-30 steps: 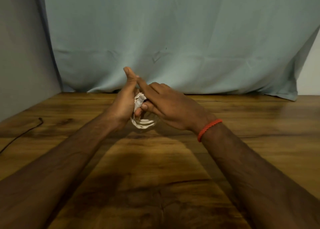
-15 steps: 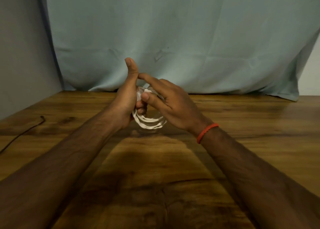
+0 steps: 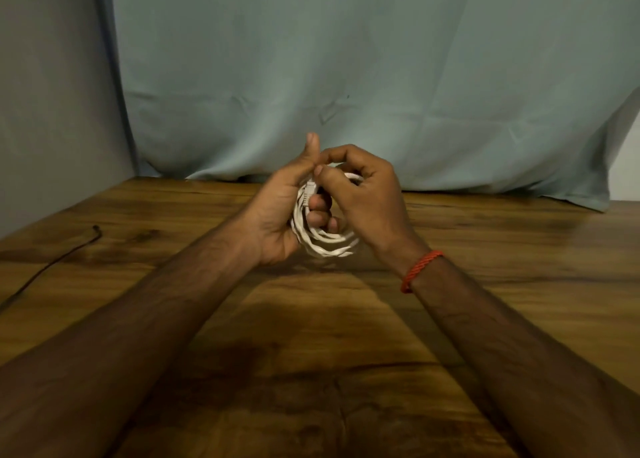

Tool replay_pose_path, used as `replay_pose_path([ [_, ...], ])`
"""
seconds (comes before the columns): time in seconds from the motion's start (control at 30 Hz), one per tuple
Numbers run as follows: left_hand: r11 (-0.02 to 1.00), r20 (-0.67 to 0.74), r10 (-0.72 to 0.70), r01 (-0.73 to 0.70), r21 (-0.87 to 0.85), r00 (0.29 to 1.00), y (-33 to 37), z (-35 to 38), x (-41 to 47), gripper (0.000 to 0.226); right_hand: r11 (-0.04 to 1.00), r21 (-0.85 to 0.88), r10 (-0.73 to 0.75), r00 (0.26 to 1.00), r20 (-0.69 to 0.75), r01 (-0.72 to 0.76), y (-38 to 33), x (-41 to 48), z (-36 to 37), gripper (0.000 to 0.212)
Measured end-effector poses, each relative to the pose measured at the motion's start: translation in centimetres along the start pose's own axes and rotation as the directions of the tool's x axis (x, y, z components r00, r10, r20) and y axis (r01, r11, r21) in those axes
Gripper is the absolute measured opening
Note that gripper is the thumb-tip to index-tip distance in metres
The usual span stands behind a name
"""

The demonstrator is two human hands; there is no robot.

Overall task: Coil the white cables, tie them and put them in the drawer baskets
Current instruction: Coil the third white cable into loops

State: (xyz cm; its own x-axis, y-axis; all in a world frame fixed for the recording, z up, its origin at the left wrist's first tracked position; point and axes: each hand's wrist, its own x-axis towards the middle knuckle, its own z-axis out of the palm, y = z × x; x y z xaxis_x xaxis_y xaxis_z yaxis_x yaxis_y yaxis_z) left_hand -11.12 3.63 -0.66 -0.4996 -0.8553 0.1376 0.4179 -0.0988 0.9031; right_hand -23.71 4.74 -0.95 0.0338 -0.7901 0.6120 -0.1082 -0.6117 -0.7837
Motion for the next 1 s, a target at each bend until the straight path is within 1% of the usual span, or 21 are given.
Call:
replay_pose_path([
  [0.07, 0.999, -0.049, 0.035, -0.034, 0.031, 0.998, 0.1, 0.1, 0.0, 0.056, 1.000, -0.017, 0.008, 1.000, -0.001, -0.008, 0.1, 0.4, -0.3, 0.017],
  [0.1, 0.997, -0.103, 0.058, -0.054, 0.046, 0.993, 0.2, -0.1, 0.1, 0.055, 0.999, -0.016, 0.045, 0.999, 0.004, -0.045, 0.1, 0.7, -0.5, 0.024],
  [0.17, 0.995, -0.208, 0.090, -0.081, 0.052, 0.974, 0.6, -0.4, 0.1, 0.058, 0.984, 0.067, 0.163, 0.986, 0.031, -0.165, 0.3, 1.0, -0.6, 0.030],
  [0.23, 0.993, -0.282, 0.111, -0.098, 0.059, 0.953, 1.0, -0.8, 0.1, 0.060, 0.934, 0.180, 0.294, 0.950, 0.102, -0.308, 0.7, 1.1, -0.4, 0.035],
  [0.3, 0.989, -0.322, 0.144, -0.122, 0.088, 0.936, 0.9, -0.8, 0.0, 0.059, 0.880, 0.288, 0.351, 0.925, 0.143, -0.378, 1.2, 1.2, 0.0, 0.032],
  [0.37, 0.979, -0.353, 0.193, -0.153, 0.137, 0.915, 0.5, -0.6, 0.1, 0.059, 0.848, 0.361, 0.363, 0.921, 0.139, -0.389, 1.4, 1.2, 0.4, 0.027],
  [0.43, 0.965, -0.388, 0.235, -0.165, 0.206, 0.891, 0.0, -0.3, 0.1, 0.059, 0.848, 0.383, 0.348, 0.930, 0.120, -0.367, 1.6, 1.2, 0.6, 0.023],
  [0.47, 0.958, -0.405, 0.251, -0.166, 0.232, 0.879, -0.3, -0.2, 0.1, 0.060, 0.867, 0.358, 0.335, 0.937, 0.094, -0.346, 1.7, 1.1, 0.7, 0.019],
  [0.5, 0.957, -0.421, 0.255, -0.164, 0.241, 0.871, -0.5, -0.2, 0.2, 0.059, 0.906, 0.288, 0.308, 0.950, 0.051, -0.310, 1.8, 0.9, 0.7, 0.017],
  [0.57, 0.968, -0.437, 0.224, -0.145, 0.206, 0.871, -0.8, -0.1, 0.2, 0.059, 0.981, 0.012, 0.196, 0.980, -0.029, -0.195, 2.1, 0.7, 0.6, 0.026],
  [0.6, 0.976, -0.440, 0.198, -0.133, 0.175, 0.876, -0.9, -0.1, 0.1, 0.059, 0.985, -0.119, 0.125, 0.992, -0.036, -0.128, 2.3, 0.5, 0.6, 0.030],
  [0.63, 0.982, -0.443, 0.176, -0.123, 0.145, 0.879, -0.9, 0.0, 0.1, 0.060, 0.977, -0.201, 0.066, 0.997, -0.027, -0.070, 2.4, 0.4, 0.6, 0.031],
  [0.67, 0.986, -0.446, 0.158, -0.120, 0.112, 0.881, -0.9, 0.0, 0.1, 0.061, 0.972, -0.233, 0.027, 0.999, -0.022, -0.031, 2.5, 0.3, 0.7, 0.031],
  [0.8, 0.994, -0.428, 0.093, -0.105, -0.003, 0.899, -0.3, -0.5, 0.2, 0.065, 0.982, -0.186, -0.023, 0.999, -0.031, 0.017, 2.3, 0.0, 0.9, 0.020],
  [0.87, 0.996, -0.397, 0.058, -0.079, -0.036, 0.916, -0.2, -0.7, 0.2, 0.062, 0.983, -0.182, -0.018, 0.999, -0.043, 0.010, 2.1, -0.2, 1.1, 0.017],
  [0.93, 0.997, -0.409, 0.058, -0.071, -0.017, 0.911, -0.3, -0.8, 0.3, 0.059, 0.989, -0.135, 0.050, 0.997, -0.050, -0.057, 2.1, -0.4, 1.3, 0.024],
  [1.0, 0.997, -0.463, 0.080, -0.072, 0.036, 0.883, -0.5, -0.7, 0.5, 0.057, 0.988, -0.091, 0.120, 0.992, -0.039, -0.124, 2.2, -0.5, 1.7, 0.033],
])
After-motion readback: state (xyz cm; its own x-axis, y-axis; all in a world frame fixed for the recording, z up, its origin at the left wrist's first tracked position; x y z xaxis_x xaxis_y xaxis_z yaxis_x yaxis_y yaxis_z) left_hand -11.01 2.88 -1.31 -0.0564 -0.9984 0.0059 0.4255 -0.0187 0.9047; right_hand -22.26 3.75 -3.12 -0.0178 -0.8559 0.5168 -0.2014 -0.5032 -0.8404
